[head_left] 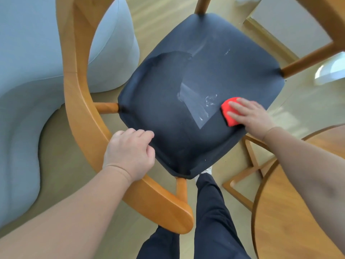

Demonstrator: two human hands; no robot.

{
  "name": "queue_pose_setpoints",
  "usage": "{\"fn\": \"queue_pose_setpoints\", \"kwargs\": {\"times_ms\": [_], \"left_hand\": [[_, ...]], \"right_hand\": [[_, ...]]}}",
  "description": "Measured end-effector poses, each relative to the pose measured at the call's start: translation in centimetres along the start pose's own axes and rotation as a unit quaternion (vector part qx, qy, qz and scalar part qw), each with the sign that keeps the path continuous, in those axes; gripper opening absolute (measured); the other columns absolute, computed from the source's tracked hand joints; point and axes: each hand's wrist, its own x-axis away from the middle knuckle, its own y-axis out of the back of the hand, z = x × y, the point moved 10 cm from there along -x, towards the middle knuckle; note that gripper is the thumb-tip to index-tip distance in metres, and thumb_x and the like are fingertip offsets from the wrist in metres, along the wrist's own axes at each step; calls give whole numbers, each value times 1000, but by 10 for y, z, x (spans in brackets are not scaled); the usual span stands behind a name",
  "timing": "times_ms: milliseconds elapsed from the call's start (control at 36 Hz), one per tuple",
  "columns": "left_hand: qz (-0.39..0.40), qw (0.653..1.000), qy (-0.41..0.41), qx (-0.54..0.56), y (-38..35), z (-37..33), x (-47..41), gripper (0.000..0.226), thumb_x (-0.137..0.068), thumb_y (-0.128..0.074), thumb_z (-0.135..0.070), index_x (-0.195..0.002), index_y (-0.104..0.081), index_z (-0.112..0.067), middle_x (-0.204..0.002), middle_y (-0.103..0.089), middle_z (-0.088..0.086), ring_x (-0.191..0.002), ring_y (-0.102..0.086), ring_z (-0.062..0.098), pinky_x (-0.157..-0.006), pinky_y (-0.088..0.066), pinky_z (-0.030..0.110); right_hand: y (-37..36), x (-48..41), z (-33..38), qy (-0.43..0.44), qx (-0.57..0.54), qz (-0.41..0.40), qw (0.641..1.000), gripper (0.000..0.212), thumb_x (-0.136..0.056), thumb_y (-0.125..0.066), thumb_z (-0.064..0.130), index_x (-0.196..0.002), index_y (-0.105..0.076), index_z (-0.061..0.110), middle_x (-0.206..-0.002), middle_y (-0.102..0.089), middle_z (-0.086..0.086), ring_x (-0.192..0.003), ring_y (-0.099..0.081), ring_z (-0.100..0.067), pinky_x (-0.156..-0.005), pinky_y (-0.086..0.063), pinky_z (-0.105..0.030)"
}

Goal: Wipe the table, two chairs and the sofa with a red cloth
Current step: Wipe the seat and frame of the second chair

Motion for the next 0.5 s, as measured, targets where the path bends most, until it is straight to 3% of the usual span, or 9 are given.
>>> {"fn": "queue_pose_setpoints", "kwargs": {"times_ms": [83,194,306,500], "left_hand": [[-12,1000,0,2,3,0,0,27,-75,-48,-23,-92,-69,-16,-73,-66,-3,-68,-59,22,-65,-48,34],[-15,1000,-1,2,3,0,1,26,-75,-51,-23,-93,-70,-17,-75,-67,-3,-69,-60,21,-66,-49,35],[-17,1000,-2,6,4,0,1,27,-75,-52,-23,-94,-70,-17,-76,-67,-4,-69,-61,20,-65,-49,34],[-19,1000,0,7,3,1,1,28,-74,-52,-22,-95,-71,-17,-75,-67,-4,-69,-60,20,-65,-49,34]], "right_hand": [[7,1,-57,-115,-17,-9,993,55,-76,-31,9,-118,-67,6,-134,-54,-22,-120,-47,-50,-92,-44,-62],[16,5,-116,-296,-67,-28,952,60,-72,-56,-16,-127,-61,5,-146,-42,-23,-132,-34,-50,-109,-31,-57],[20,-2,-135,-358,-96,-20,928,65,-76,-56,-13,-136,-54,11,-154,-31,-16,-138,-26,-41,-116,-24,-43],[18,7,-135,-471,-177,-36,863,75,-80,-53,-9,-147,-38,22,-161,-14,-3,-147,-8,-25,-117,-11,-29]]}}
